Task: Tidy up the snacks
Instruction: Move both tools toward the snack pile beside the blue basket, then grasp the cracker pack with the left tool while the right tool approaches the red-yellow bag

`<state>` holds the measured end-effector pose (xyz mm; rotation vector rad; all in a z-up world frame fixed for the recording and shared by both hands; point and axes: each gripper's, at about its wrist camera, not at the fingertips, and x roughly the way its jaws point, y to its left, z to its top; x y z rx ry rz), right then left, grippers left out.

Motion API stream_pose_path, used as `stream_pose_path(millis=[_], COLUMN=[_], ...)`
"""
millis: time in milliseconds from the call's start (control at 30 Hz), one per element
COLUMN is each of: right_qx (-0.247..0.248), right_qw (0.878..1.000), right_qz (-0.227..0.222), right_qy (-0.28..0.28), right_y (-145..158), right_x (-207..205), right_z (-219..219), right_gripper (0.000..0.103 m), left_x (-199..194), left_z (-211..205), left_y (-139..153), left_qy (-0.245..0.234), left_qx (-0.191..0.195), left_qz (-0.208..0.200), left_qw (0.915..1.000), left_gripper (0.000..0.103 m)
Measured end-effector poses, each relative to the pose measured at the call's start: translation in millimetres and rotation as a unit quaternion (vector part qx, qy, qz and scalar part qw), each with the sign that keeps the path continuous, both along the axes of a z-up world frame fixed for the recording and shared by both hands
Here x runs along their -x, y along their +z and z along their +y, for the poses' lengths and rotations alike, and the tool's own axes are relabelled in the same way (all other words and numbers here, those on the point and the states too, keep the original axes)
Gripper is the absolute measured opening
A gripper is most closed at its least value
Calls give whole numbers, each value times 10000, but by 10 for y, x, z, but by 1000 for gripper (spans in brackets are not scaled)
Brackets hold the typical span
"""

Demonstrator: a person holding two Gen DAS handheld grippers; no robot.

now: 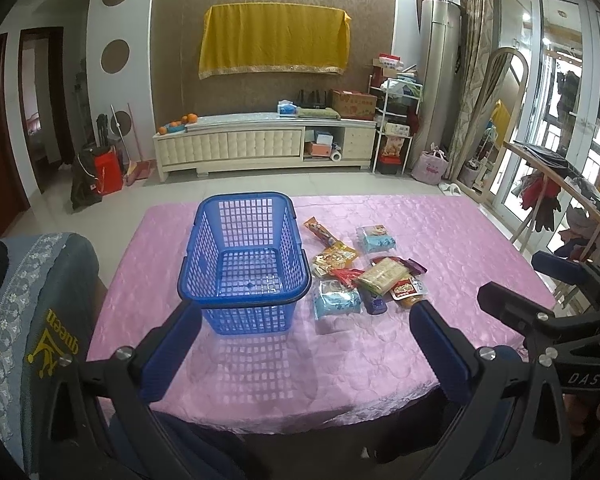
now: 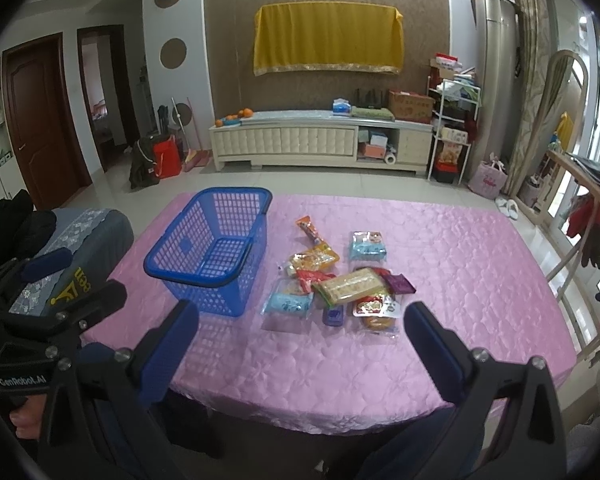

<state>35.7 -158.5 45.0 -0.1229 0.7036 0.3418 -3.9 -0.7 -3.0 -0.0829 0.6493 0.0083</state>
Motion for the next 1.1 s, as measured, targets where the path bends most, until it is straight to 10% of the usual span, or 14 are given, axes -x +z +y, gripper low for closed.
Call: stream_pose_path(millis=[467, 800, 1100], right_qx=[-27, -199, 363], right_qw=[9997, 9996, 9978], right_qz=[184, 101, 529], right_qy=[155, 149, -149], right_y=[-50, -67, -535], right_x=[-321, -904, -1592], right_z=[-76, -390, -753], right_gripper=[103, 103, 103], left_x=[-343, -1032, -1748], left_z=[-82, -406, -762], left_y=[-43, -87, -424], left_qy=[-35, -215, -561], left_qx=[393, -6, -19], left_qz=[246, 371, 976], left_qw=[9989, 9991, 9936], left_gripper=[103, 103, 103])
